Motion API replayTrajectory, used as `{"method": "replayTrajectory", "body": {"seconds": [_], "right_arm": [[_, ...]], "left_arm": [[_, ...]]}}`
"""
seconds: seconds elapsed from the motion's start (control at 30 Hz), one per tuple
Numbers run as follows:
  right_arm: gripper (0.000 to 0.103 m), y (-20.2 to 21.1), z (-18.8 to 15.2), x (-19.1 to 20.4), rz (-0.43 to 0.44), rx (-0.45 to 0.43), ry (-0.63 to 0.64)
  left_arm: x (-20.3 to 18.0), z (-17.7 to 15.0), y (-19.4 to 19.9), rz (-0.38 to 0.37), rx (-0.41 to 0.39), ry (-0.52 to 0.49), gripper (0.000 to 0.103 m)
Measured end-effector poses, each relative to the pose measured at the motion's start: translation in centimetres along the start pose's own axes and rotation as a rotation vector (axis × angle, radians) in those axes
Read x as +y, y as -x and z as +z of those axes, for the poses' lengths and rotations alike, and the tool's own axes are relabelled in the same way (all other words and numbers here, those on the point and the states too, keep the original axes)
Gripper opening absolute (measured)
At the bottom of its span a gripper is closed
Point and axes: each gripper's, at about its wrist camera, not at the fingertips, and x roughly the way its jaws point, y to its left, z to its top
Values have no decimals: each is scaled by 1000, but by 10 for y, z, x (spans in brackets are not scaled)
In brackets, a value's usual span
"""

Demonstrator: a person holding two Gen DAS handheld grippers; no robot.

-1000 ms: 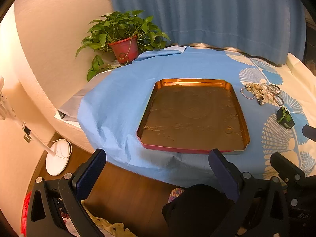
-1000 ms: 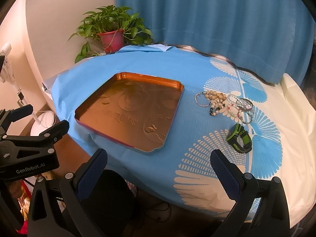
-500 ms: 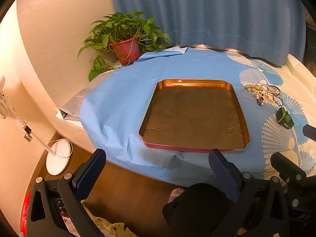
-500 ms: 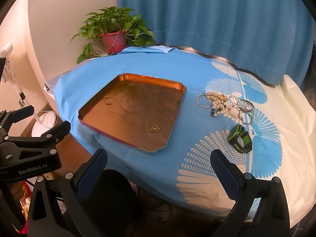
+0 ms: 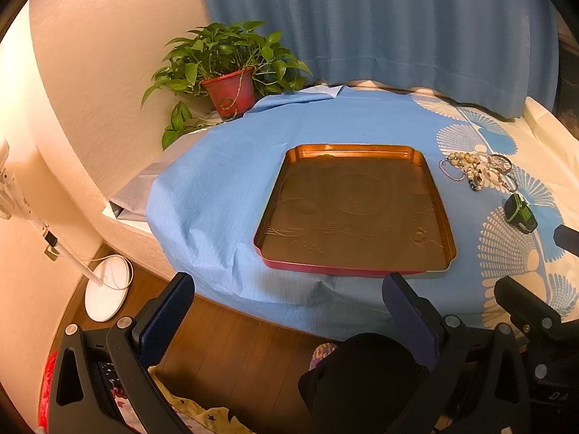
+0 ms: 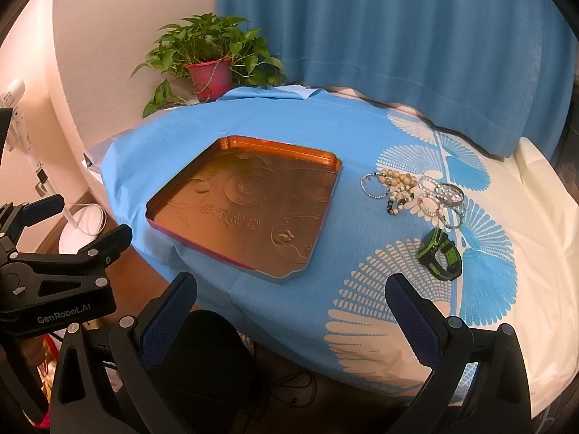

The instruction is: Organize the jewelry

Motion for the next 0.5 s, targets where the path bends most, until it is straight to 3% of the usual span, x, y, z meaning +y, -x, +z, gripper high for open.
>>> {"method": "replayTrajectory", "body": {"seconds": [0.5], "right_arm": [[103, 1, 0, 0, 0, 0, 1]], "left_arm": [[0, 0, 1, -2, 0, 1, 103]]}}
